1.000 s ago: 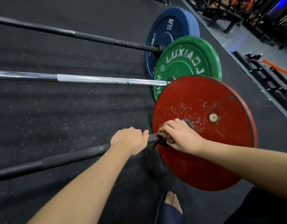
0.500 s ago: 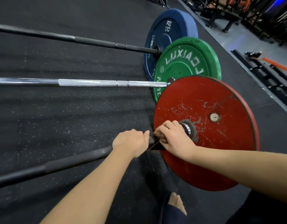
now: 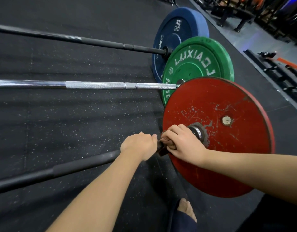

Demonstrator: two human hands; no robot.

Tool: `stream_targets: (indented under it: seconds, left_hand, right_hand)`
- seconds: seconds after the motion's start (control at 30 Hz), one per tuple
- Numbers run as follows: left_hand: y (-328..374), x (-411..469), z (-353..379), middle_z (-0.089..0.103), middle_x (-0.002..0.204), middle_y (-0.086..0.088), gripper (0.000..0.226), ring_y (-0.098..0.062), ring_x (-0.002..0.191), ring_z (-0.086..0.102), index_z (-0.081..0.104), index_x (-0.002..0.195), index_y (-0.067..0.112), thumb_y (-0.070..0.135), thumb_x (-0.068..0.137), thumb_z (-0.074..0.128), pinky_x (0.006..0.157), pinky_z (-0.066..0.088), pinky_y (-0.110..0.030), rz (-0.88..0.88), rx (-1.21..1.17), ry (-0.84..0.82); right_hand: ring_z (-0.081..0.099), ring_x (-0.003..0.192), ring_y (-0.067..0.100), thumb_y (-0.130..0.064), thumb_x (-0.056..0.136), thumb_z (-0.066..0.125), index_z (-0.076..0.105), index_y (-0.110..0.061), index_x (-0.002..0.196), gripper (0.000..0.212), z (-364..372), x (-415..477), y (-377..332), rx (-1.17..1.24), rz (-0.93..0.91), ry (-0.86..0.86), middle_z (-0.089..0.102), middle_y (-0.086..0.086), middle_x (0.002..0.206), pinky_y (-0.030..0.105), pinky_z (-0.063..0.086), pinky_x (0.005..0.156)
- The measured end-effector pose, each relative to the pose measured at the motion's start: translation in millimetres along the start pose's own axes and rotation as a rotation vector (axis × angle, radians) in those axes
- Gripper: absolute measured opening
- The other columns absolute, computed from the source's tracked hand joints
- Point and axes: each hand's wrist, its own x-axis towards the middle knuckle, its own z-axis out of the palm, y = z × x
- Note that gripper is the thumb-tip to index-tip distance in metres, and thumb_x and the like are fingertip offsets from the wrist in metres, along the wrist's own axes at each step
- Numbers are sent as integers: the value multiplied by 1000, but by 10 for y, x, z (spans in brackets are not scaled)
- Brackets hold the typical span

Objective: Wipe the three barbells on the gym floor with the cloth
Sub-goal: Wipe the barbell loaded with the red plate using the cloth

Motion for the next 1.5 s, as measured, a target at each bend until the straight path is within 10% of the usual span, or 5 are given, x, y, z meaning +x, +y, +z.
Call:
stream_targets:
  seconds: [0.13, 0.8, 0.97, 1.1, 1.5]
  left_hand:
    - [6, -30, -6, 68, 117, -12, 60, -34, 99, 61, 66, 118, 13, 41, 110, 13, 83, 42, -42, -13, -5, 8]
    - [14, -115, -113, 59, 99, -10, 32, -36, 92, 58, 44, 88, 17, 23, 107, 19, 90, 51, -50, -46, -5, -21]
    - [-169, -255, -159, 63, 100, -8, 38, -36, 91, 62, 53, 126, 16, 22, 107, 21, 87, 52, -45, -75, 134, -16]
    - [-391, -368, -282, 66, 104, -8, 49, -34, 96, 63, 52, 91, 16, 40, 110, 13, 91, 49, -42, -82, 174, -98]
    - [-559, -480, -317, 57, 84, -6, 48, -35, 89, 62, 54, 101, 13, 37, 111, 13, 90, 50, -46, 40, 138, -133]
  right_hand:
    - [50, 93, 25, -31, 84, 63, 62, -22, 116, 34, -48, 118, -103, 82, -56, -48, 57, 0, 111, 43, 49, 80]
    - [53, 92, 23, -39, 84, 65, 61, -20, 117, 38, -144, -66, 261, -94, -106, -102, 59, 1, 111, 37, 51, 79]
    - [53, 81, 25, -45, 85, 52, 63, -17, 106, 37, -143, -93, 447, -176, -54, -79, 60, 4, 102, 41, 52, 70]
    - [53, 81, 25, -34, 80, 68, 63, -16, 106, 32, -44, -55, 342, -169, -42, -65, 60, 4, 98, 42, 53, 64]
    - [54, 100, 25, -42, 85, 58, 58, -23, 124, 43, -28, -74, -24, 28, -101, -3, 56, 0, 118, 40, 52, 87]
